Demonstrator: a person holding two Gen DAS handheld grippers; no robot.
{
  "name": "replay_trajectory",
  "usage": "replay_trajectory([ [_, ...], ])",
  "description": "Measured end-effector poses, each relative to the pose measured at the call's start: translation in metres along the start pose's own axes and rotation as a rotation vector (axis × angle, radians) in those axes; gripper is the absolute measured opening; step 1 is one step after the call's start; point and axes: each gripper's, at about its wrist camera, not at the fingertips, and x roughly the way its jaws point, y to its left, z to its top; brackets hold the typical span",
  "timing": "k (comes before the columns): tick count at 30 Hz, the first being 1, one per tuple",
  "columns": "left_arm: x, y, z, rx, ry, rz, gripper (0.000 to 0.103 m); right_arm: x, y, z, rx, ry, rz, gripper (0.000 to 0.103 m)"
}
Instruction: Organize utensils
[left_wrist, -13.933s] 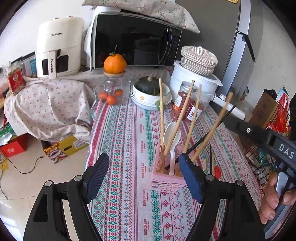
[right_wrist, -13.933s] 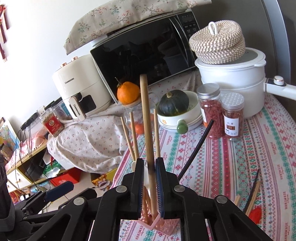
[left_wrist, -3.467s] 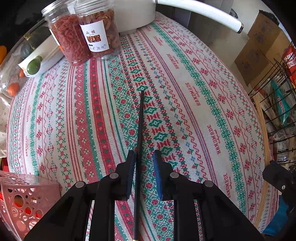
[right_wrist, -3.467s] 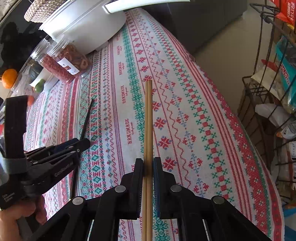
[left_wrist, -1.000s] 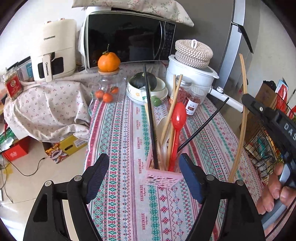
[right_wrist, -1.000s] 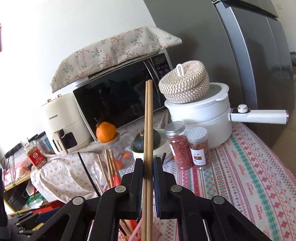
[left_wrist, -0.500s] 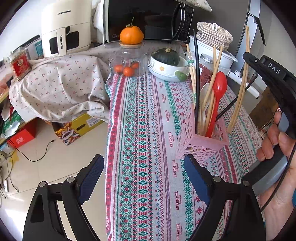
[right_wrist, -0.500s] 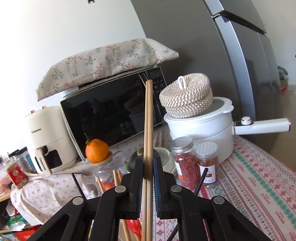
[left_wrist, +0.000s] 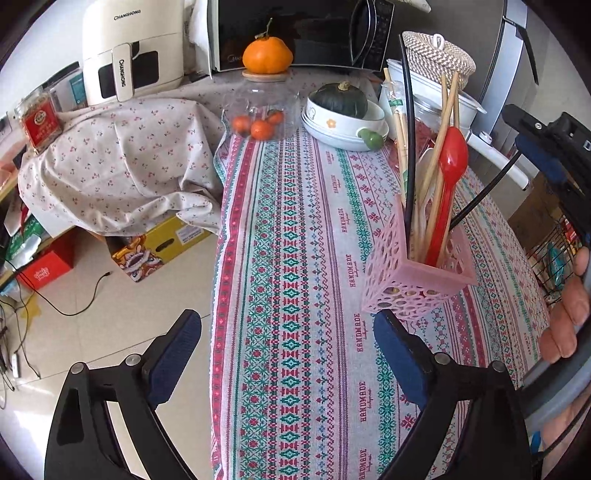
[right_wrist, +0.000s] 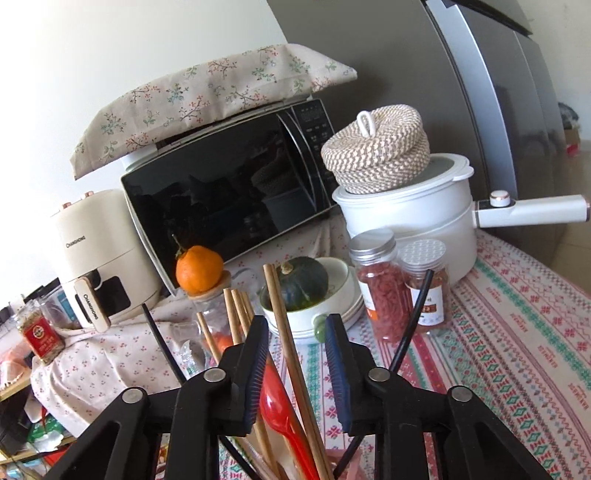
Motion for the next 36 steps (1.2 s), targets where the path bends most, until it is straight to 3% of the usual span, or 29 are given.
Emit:
replay_trajectory([
  [7,-0.013,-0.019,-0.005,0.015,0.007,-0.002,0.102,-0.037,-0.028,0.015,0.013,0.082,0.018,0.065],
  [9,-0.021,-0.027,-0.007,0.018,0.001,-0.003,0.102,-0.047,-0.035,0.018,-0.005,0.098,-0.006,0.077],
  [17,-0.057,-0.066,-0.017,0.053,-0.032,-0.011,0.102,-0.078,-0.062,0.029,-0.082,0.188,-0.098,0.102],
  [28,-0.102,-0.104,-0.034,0.019,-0.116,-0.006,0.102,-0.119,-0.083,0.015,-0.269,0.341,-0.194,0.103],
  [36,-0.108,-0.129,-0.041,0.047,-0.149,0.002,0.102,-0.139,-0.089,0.018,-0.278,0.318,-0.222,0.103],
])
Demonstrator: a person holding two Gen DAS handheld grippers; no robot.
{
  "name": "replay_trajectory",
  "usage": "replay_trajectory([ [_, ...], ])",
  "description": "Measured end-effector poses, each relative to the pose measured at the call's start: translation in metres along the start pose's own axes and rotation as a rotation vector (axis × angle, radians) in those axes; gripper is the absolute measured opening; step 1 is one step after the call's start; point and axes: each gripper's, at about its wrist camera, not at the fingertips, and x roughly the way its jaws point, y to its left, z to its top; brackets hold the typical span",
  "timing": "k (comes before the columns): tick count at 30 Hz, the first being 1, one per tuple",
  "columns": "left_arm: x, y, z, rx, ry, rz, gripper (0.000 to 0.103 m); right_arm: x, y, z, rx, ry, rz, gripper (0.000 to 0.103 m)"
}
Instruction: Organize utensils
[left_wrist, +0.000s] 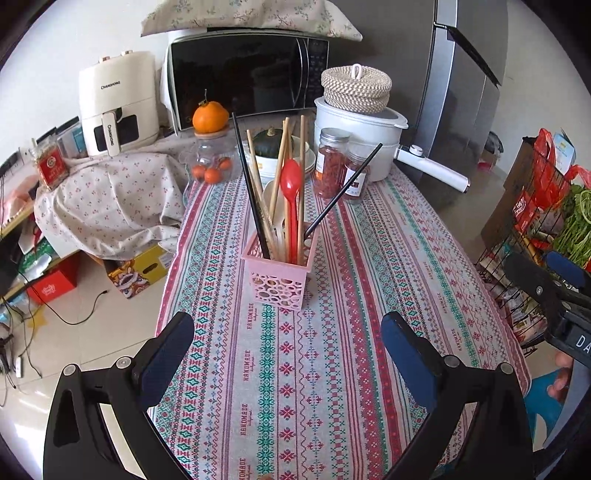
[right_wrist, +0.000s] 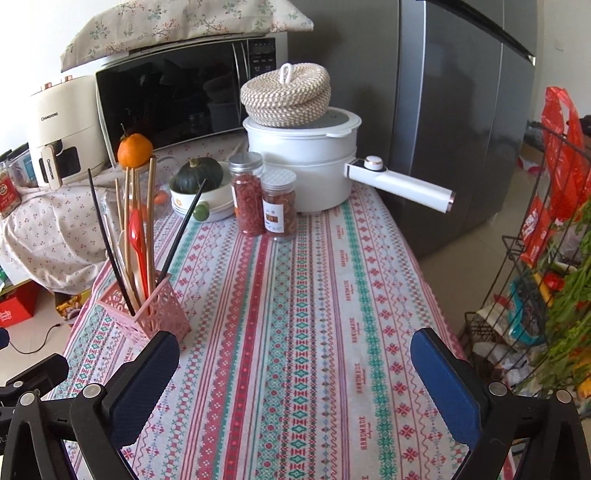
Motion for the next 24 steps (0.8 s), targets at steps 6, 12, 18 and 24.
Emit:
replay_trajectory([
  [6,0.003,-0.008,0.0,0.009,0.0,0.004,0.102,0.001,0.001,0.001,-0.003,0.008,0.009,0.103],
  [12,0.005,-0.015,0.001,0.023,-0.006,0.006,0.102,0.004,0.0,0.001,0.007,0.015,0.008,0.103],
  [18,0.007,-0.018,0.0,0.029,-0.002,0.005,0.102,0.005,0.0,0.001,0.016,0.019,0.011,0.103],
  [24,0.006,-0.019,0.0,0.026,-0.003,0.003,0.102,0.005,0.0,0.001,0.019,0.021,0.01,0.103],
])
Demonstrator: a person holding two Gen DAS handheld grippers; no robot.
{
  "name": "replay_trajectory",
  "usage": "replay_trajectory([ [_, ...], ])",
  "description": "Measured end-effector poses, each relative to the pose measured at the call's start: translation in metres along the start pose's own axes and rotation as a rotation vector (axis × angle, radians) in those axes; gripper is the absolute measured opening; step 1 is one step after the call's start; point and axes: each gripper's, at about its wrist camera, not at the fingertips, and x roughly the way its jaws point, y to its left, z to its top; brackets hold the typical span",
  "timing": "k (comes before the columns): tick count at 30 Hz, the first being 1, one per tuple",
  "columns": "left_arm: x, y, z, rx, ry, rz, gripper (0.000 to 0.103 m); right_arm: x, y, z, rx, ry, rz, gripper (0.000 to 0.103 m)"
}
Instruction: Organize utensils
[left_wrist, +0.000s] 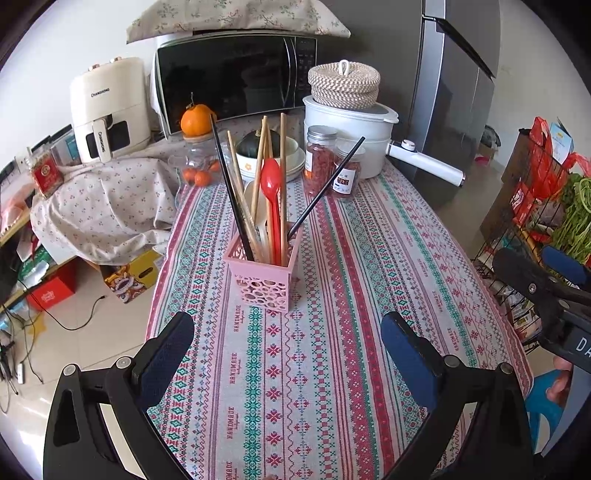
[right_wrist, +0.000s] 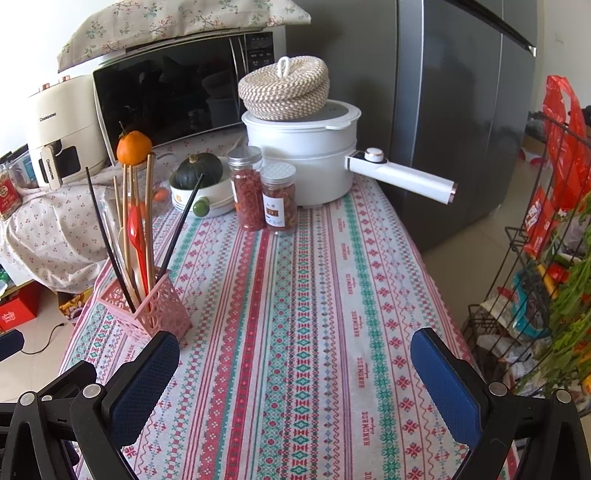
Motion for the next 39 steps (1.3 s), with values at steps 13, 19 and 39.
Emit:
replay_trajectory([
  [13,-0.0033,0.0032,-0.0001,0.003,-0.006,0.002,0.102,0.0023,0.0015,0.0003,0.016,0.01,0.005,0.103],
  [19,-0.0043,0.0014,0.0004,0.006,-0.009,0.002,0.102,0.0035,0.0005,-0.0006,0.019,0.015,0.003,0.103],
  [39,-0.0082,-0.0007,0.0015,-0.002,-0.011,-0.024,0.102,0.0052,-0.0009,-0.0013,0.025,0.017,0.005,0.103],
])
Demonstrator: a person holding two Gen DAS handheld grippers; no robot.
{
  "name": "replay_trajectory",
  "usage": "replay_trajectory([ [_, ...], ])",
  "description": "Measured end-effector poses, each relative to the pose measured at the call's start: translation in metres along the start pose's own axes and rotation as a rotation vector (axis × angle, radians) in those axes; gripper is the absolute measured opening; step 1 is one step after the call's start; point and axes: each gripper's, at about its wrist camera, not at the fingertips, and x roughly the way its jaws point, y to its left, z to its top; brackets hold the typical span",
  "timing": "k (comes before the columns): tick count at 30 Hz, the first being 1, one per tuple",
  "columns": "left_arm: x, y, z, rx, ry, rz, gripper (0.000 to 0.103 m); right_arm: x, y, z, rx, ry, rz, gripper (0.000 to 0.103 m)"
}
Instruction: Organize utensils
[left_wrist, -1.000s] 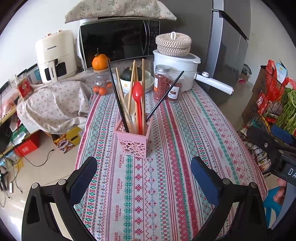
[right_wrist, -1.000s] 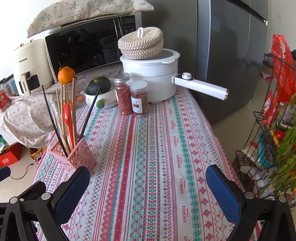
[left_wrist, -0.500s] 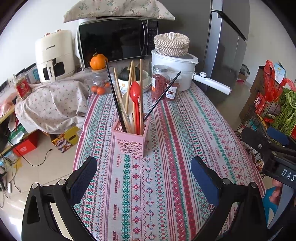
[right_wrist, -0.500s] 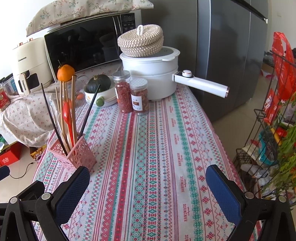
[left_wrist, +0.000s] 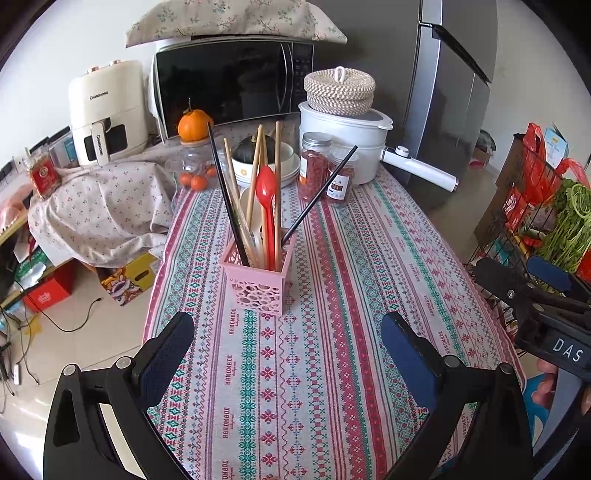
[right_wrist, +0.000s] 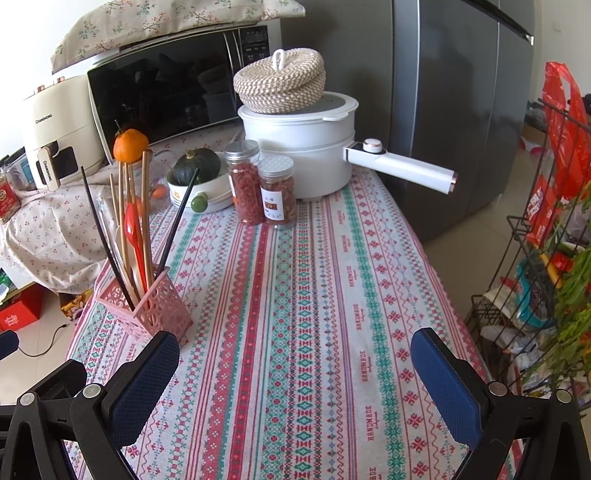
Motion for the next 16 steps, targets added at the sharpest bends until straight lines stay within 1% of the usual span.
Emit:
replay_trajectory([
  [5,-0.0026,-0.0036,-0.0003,0.024,-0.009,0.006,0.102,0.0001,-0.0002,-0.0006,-0.001,-0.001,-0.001,0.103],
  [16,-0.0021,-0.0052,-0.0006,0.025,-0.01,0.002,0.102,-0.0006,0.0008,-0.0012,0.0,0.004,0.0,0.103],
])
